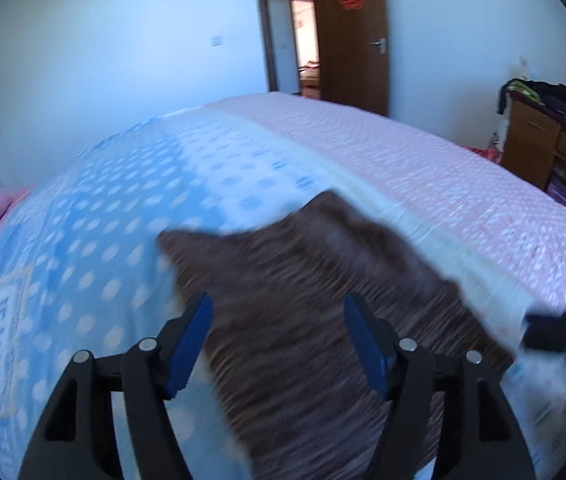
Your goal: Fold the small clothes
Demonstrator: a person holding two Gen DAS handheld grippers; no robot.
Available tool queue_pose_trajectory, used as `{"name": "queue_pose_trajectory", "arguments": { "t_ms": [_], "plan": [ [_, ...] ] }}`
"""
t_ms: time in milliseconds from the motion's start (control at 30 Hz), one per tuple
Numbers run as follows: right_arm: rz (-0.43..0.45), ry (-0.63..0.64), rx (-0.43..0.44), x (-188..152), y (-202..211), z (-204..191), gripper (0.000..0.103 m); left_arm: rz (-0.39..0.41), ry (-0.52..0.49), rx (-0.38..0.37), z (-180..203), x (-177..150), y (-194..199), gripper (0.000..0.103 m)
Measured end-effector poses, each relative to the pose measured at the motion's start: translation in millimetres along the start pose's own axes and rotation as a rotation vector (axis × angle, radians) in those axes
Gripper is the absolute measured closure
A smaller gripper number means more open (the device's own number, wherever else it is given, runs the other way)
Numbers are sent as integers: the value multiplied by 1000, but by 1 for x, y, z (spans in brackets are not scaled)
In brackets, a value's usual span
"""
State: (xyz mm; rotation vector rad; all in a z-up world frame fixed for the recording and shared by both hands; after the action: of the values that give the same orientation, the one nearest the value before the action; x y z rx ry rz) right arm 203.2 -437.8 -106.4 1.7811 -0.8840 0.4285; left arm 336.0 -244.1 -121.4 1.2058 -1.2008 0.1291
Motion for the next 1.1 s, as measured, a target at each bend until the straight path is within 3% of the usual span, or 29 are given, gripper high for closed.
{"name": "queue_pose_trajectory", "arguments": {
  "t_ms": [100,200,233,267,300,333,467,600,700,833,900,967,1033,1100],
  "plan": [
    [3,9,16,32,-17,-12,49,-56,42,26,-18,-31,-7,32],
    [-77,29,44,56,-61,-27,50,-91,93,-6,-20,-49,-14,31],
    [-104,29,22,62,-79,-25,58,-89,100,-17,-18,-53,-14,31],
    [-125,16,-10,68,-99,-20,80,-83,102,-20,-17,-54,-13,31],
    [-136,2,-25,71,-111,-16,95,-78,102,-23,-16,-57,-13,31],
    [-154,-7,-40,69,-123,-12,96,-77,101,-24,-14,-59,-13,31],
    [-119,-18,-111,59,-113,3,97,-69,103,-41,-12,-63,-15,24],
    [-129,-23,-139,54,-116,17,97,-117,83,-49,-7,-67,-25,18],
    [-127,-26,-195,65,-112,14,94,-155,156,-46,-18,-75,-28,8],
    [0,148,-269,90,-87,-27,92,-163,254,-111,-26,-85,-22,8],
    [10,240,-212,97,-86,-59,92,-158,252,-110,-24,-86,-20,8],
    [-70,317,-68,94,-103,-95,92,-158,242,-109,-21,-86,-20,8],
    [-121,398,14,86,-119,-123,92,-161,234,-115,-19,-87,-19,7],
    [-145,496,-47,78,-146,-141,92,-162,221,-120,-16,-89,-18,6]
  ]
}}
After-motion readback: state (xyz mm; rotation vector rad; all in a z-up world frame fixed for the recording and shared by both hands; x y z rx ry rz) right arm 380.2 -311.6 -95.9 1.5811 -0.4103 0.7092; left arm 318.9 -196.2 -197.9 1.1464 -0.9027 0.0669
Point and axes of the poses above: each gripper's, at about its wrist camera, not at the fingertips, and y roughly against the way its jaws point, z to its right, x to its top, the point moved 6 cm from there along -y, roughly the way its jaws point, and after that the axes turned 4 degrees about -y, right-handed, at the moved point
